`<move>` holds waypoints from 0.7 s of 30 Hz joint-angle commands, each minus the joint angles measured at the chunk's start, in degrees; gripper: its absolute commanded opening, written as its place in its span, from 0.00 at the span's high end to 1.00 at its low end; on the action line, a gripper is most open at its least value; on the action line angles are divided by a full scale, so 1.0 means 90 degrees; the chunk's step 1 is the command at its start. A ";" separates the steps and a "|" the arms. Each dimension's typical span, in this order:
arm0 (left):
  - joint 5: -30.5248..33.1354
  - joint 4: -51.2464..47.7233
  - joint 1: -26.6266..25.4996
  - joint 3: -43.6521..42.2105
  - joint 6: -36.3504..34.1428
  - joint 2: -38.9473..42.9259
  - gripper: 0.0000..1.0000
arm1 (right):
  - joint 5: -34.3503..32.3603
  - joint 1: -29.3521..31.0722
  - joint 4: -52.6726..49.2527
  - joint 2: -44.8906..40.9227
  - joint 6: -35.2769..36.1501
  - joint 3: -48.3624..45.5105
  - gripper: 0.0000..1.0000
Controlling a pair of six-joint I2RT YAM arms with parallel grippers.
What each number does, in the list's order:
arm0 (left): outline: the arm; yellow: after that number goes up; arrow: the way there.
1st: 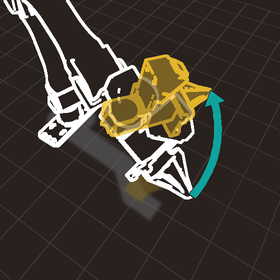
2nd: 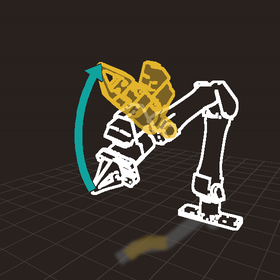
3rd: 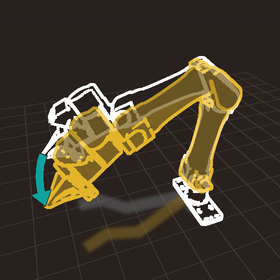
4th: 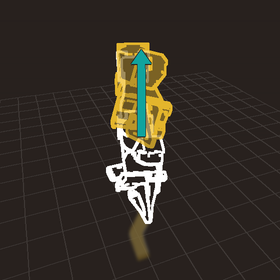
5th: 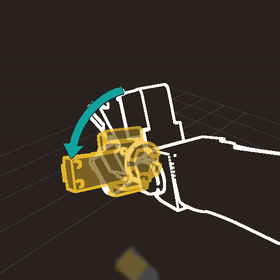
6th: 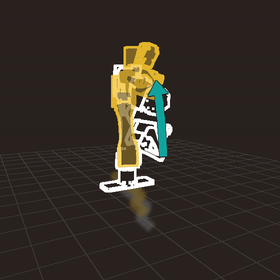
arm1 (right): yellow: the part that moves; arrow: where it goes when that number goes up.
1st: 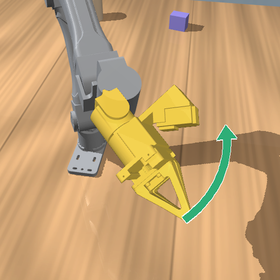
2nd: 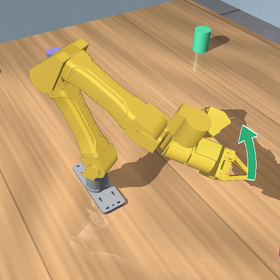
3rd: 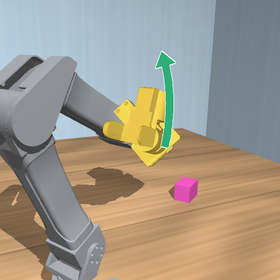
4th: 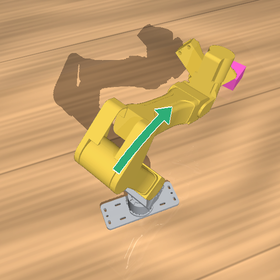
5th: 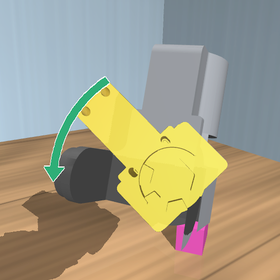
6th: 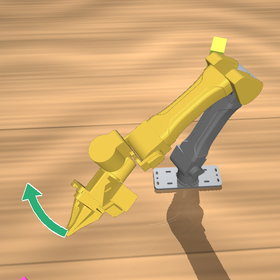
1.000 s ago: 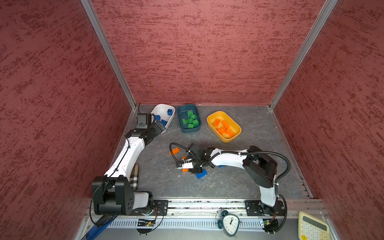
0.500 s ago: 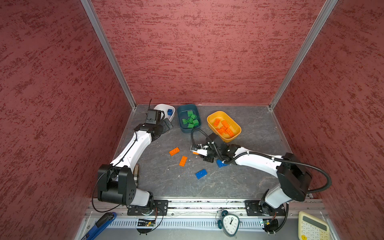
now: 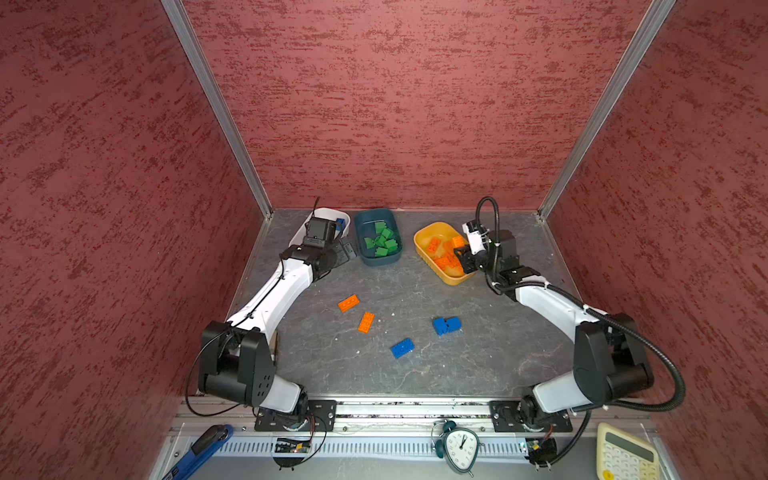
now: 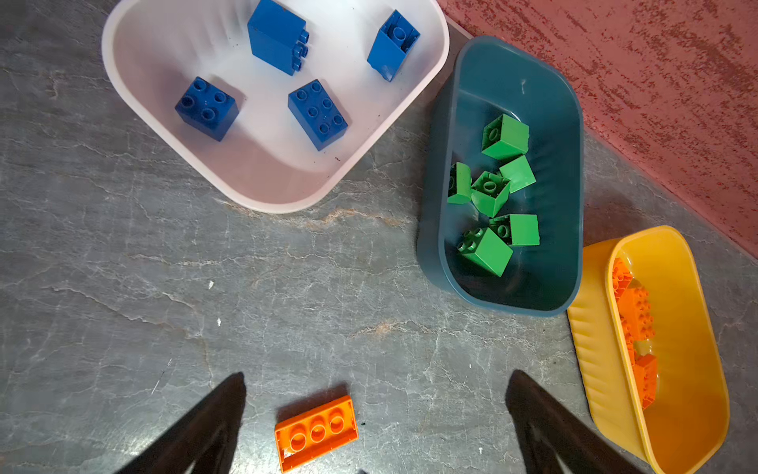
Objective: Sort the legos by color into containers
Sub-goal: 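Carry the orange brick over the yellow tub and release it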
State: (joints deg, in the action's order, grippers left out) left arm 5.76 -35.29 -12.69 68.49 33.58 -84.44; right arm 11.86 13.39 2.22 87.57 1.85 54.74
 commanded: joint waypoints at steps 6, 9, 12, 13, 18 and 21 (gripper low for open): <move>0.0271 -0.0141 -0.0092 -0.0025 -0.0174 -0.0022 0.01 | -0.0389 -0.0272 -0.0609 0.1140 -0.0864 0.1217 0.74; 0.0306 -0.0161 -0.0114 -0.0080 -0.0218 0.0021 0.01 | -0.0473 -0.0282 -0.0806 0.1573 -0.1008 0.1732 0.72; 0.0327 -0.0181 -0.0122 -0.0163 -0.0228 0.0063 0.01 | -0.0322 -0.0277 -0.1127 0.2056 -0.1058 0.2299 0.69; 0.0331 -0.0188 -0.0123 -0.0192 -0.0231 0.0083 0.01 | -0.0218 -0.0286 -0.1227 0.2198 -0.1088 0.2481 0.68; 0.0355 -0.0142 -0.0222 -0.0333 -0.0400 0.0206 0.01 | 0.0369 -0.0282 -0.1539 0.2526 -0.1094 0.2984 0.63; 0.0382 -0.0058 -0.0371 -0.0393 -0.0554 0.0258 0.01 | 0.0833 -0.0286 -0.1408 0.2413 -0.0997 0.2892 0.57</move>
State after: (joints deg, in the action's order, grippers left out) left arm 8.05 -36.36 -14.79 65.60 30.92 -83.88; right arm 14.28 11.09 -9.82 110.30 -7.40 79.88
